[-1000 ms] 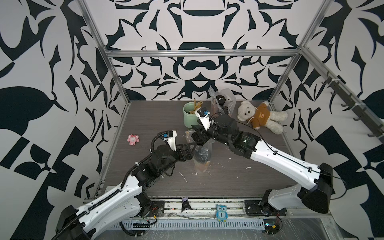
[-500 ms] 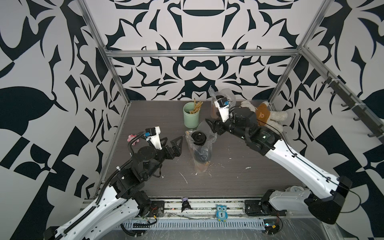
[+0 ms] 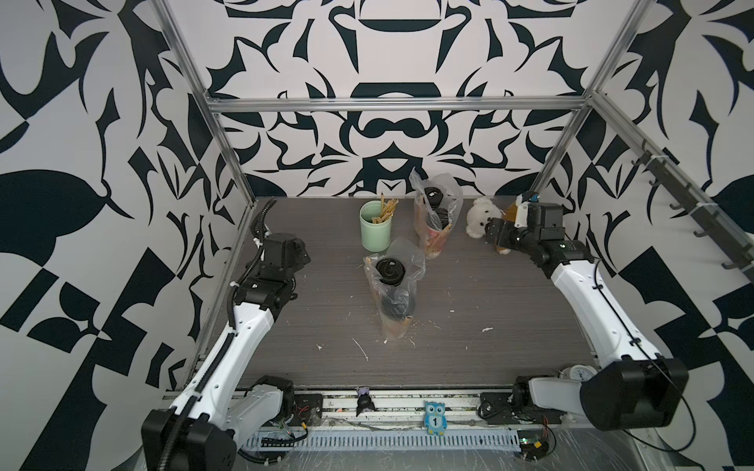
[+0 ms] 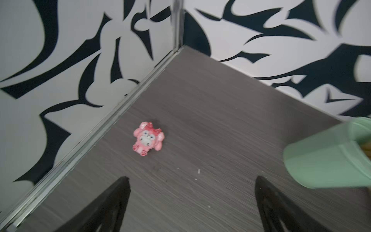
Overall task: Pack milk tea into plastic carrier bags
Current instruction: Reset both arms
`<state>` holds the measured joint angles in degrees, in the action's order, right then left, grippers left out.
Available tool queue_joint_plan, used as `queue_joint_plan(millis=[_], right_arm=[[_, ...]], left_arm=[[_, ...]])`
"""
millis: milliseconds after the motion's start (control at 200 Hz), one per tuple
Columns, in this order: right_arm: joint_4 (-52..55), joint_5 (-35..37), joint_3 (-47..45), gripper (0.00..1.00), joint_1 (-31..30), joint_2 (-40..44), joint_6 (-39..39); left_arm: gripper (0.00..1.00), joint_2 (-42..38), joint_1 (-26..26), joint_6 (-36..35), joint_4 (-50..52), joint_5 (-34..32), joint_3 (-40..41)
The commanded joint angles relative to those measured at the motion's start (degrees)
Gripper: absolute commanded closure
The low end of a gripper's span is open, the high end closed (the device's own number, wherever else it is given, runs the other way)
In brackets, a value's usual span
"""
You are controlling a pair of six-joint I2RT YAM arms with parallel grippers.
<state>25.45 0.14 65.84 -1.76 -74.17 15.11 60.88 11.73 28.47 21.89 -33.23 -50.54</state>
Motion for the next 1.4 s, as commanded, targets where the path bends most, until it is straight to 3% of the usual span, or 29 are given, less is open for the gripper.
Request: queue_joint_plan(millis=[0,135,405,545,610,705,815,850,900,955,1100,1195,1395], right_arm=[[-8.32,7.26,-7.24,0.01,-0.34,1.28,-0.40],[-24.36,14.58,-18.82,0.00,-0.34,1.53,-2.90],[-47.77,15.17,-31.47,0.01,-0.34,-6.85,-8.13],[-60.30,14.08,-38.98,0.02,-0.61,-8.53,-10.53],[-71.20,12.55,-44.33,0.02,-0.74,-10.35,-10.88],[-91.44,11.48,-51.71,0.00,-1.35,-16.08,-12.50],[-88.62,7.74,-51.64,0.00,-2.28,-14.31,-14.10],[-88.09,6.72,-50.52,0.00,-2.43,-15.18,-14.63],[-83.55,5.93,-47.94,0.00,-2.72,-15.12,-15.44],[-76.03,5.34,-44.93,0.00,-2.87,-14.68,-16.14],[-77.50,7.18,-45.48,0.00,-2.82,-14.82,-15.26],[-78.04,7.50,-45.45,0.00,-2.87,-15.07,-15.35],[-78.05,8.21,-45.54,0.00,-2.83,-14.92,-15.11]], left_arm=[[0.01,2.36,-2.62,-0.44,-6.92,1.10,4.37],[0.00,7.31,-2.92,-6.15,-19.10,-1.44,9.00],[0.00,15.00,-2.94,-18.36,-42.24,-1.78,18.74],[0.01,17.95,-2.93,-22.24,-58.36,1.10,26.76],[0.00,19.15,-2.73,-24.94,-66.69,1.46,29.61],[0.00,20.60,-2.67,-27.60,-76.62,7.91,33.98],[0.00,28.77,-2.58,-31.30,-95.52,13.68,38.63],[0.01,30.51,-2.58,-31.01,-96.22,16.38,39.10],[0.01,33.10,-2.44,-32.43,-99.06,15.19,38.27],[0.01,31.53,-2.30,-31.78,-95.17,14.89,37.61],[0.01,30.63,-2.42,-31.52,-83.06,12.98,31.84],[0.00,29.06,-4.14,-29.02,-78.16,15.02,30.67],[0.00,29.61,-4.15,-29.25,-79.62,14.78,30.92]])
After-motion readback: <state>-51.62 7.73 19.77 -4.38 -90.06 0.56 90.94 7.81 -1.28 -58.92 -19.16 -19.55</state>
